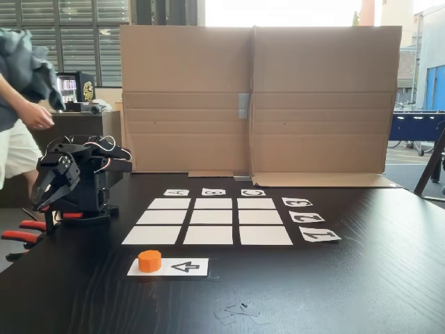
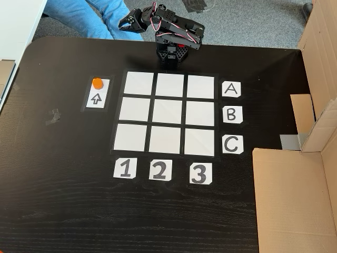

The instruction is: Pick up the round, orange token and place it in the grid on square B2.

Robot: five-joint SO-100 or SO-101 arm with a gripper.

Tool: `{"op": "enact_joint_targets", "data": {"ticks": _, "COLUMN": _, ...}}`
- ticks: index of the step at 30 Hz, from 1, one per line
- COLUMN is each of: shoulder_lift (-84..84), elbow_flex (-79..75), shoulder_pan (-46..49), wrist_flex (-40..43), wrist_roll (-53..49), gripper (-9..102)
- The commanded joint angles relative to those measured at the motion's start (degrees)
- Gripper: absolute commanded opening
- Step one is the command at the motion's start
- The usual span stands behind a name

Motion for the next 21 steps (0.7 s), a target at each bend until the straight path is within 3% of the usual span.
{"op": "enact_joint_targets", "data": {"ticks": 1, "shoulder_lift": 0.7, "elbow_flex": 0.9, "shoulder_pan": 2.5, "wrist_flex": -4.2, "wrist_roll": -4.6, "gripper": -1}}
{"op": "enact_joint_targets", "data": {"ticks": 21, "shoulder_lift": -2.1, "elbow_flex": -1.8, "shoulder_pan": 0.4, "wrist_flex": -3.3, "wrist_roll": -6.2, "gripper": -1}}
